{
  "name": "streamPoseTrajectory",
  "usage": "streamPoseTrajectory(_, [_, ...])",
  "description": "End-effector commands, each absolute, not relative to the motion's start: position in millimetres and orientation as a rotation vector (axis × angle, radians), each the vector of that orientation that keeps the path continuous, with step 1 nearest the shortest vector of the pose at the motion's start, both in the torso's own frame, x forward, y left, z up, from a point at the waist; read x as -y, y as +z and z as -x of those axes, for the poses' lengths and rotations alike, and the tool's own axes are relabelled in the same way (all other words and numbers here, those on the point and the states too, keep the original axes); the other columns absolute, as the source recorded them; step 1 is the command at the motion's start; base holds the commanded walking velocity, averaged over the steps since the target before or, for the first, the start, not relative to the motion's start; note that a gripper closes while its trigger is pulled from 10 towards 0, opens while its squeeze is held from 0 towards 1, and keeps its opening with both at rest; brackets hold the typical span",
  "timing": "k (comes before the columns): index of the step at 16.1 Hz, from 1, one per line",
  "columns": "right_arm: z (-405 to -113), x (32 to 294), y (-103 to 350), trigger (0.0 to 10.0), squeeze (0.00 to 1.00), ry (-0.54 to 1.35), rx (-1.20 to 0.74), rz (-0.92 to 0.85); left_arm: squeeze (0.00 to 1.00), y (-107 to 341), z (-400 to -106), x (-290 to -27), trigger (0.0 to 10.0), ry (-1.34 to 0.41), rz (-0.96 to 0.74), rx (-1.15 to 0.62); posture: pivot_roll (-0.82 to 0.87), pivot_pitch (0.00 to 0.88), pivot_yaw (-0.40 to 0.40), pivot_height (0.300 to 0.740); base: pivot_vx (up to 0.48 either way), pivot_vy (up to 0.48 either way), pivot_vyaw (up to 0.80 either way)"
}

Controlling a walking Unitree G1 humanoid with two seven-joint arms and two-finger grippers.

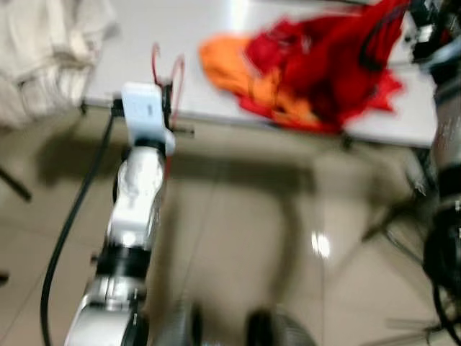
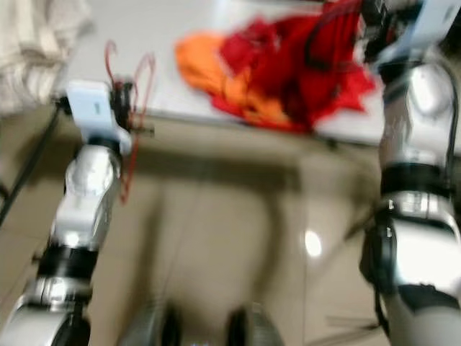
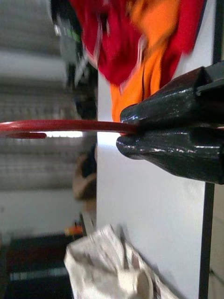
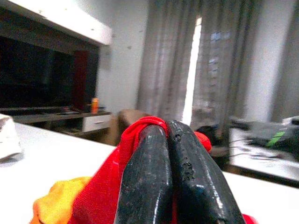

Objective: Hang hanger

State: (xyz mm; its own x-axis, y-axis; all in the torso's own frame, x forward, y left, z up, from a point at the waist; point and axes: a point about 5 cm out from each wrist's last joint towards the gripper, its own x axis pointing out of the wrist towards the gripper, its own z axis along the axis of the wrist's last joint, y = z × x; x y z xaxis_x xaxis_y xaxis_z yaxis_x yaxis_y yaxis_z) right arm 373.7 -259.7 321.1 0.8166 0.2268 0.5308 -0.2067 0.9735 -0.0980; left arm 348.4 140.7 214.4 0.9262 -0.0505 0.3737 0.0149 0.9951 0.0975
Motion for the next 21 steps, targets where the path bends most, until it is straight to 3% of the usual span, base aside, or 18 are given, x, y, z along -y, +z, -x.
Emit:
streamPoseTrajectory(1, [-369.6,258.5,338.8,0.0,0.0,0.237,0.634,0.044,0.0,212.7,-347.4,-139.6,10.0,-0.039,-0.101,0.382,-0.14,0.128,-0.052,0.74,-0.33,0.0,0.0])
streamPoseTrajectory(7, [-367.0,251.6,351.2,0.0,0.0,0.26,0.667,0.049,0.0,212.3,-347.3,-139.3,10.0,-0.043,-0.102,0.381,-0.14,0.131,-0.049,0.74,-0.329,0.0,0.0])
streamPoseTrajectory(12, [-336.0,231.1,445.2,0.0,0.0,0.316,0.921,-0.095,0.0,211.5,-347.1,-138.0,10.0,-0.046,-0.106,0.383,-0.15,0.14,-0.047,0.74,-0.052,0.0,0.0])
streamPoseTrajectory(14, [-336.0,231.0,451.3,0.0,0.0,0.315,0.931,-0.109,0.0,211.3,-347.1,-137.9,10.0,-0.047,-0.105,0.382,-0.15,0.143,-0.054,0.74,0.0,0.0,0.0])
streamPoseTrajectory(18, [-360.4,251.6,401.6,0.0,0.0,0.183,0.727,-0.12,0.0,210.7,-346.0,-142.9,10.0,-0.035,-0.113,0.381,-0.14,0.151,-0.069,0.74,0.0,0.0,0.0])
streamPoseTrajectory(21, [-380.4,253.1,314.0,0.0,0.0,0.113,0.464,-0.086,0.0,210.4,-343.9,-153.9,10.0,-0.009,-0.13,0.375,-0.12,0.155,-0.069,0.74,0.0,0.0,0.0])
